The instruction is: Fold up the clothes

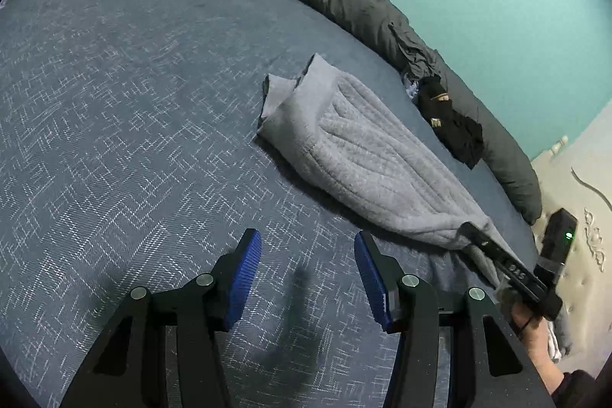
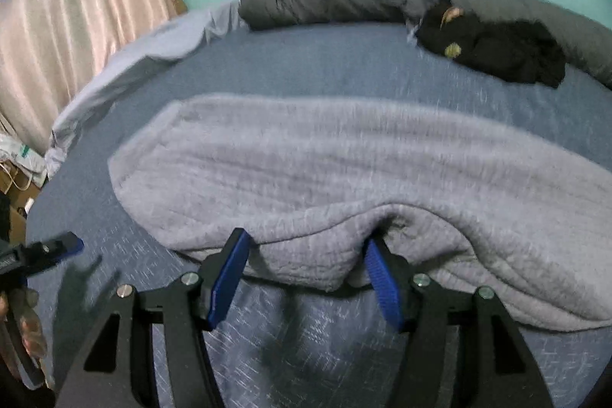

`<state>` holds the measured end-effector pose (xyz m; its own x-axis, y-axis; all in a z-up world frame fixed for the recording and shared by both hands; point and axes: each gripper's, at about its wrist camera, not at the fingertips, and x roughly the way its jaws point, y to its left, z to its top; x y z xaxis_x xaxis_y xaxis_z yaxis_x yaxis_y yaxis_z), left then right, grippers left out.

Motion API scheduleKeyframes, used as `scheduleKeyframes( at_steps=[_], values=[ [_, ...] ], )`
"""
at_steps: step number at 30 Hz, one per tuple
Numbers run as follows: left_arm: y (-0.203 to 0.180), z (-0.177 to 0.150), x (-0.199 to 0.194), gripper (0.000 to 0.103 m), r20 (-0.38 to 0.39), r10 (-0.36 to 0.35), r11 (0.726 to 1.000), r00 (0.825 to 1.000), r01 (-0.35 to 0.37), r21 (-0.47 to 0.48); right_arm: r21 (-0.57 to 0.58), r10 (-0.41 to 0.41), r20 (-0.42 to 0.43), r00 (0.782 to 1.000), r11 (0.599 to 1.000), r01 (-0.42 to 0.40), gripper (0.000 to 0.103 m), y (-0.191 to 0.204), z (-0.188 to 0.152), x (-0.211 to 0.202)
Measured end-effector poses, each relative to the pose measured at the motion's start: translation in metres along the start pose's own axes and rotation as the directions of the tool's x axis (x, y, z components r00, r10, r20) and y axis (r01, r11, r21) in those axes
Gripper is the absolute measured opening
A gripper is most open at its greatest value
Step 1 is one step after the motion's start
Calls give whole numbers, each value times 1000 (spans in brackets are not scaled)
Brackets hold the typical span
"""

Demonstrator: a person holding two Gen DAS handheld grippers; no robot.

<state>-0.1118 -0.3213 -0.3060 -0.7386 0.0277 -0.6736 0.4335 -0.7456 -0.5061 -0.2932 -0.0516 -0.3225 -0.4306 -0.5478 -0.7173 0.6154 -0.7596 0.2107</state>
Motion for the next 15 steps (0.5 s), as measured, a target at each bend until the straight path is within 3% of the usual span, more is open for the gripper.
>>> scheduleKeyframes(
  at_steps=[8, 13, 15],
  values=[
    [-3, 1, 0, 55, -6, -4, 1000, 1000, 4, 2, -126, 18, -80, 997, 992, -28, 63, 6, -20, 6],
    [-4, 3, 2, 55, -6, -6, 1000, 1000, 6, 8, -216, -31, -109, 994, 976, 7, 62, 15, -26, 16],
    [-5, 3, 3, 55, -8, -5, 1000, 1000, 6, 13, -243, -67, -111, 992, 969, 39, 41, 17, -25, 20]
  ],
)
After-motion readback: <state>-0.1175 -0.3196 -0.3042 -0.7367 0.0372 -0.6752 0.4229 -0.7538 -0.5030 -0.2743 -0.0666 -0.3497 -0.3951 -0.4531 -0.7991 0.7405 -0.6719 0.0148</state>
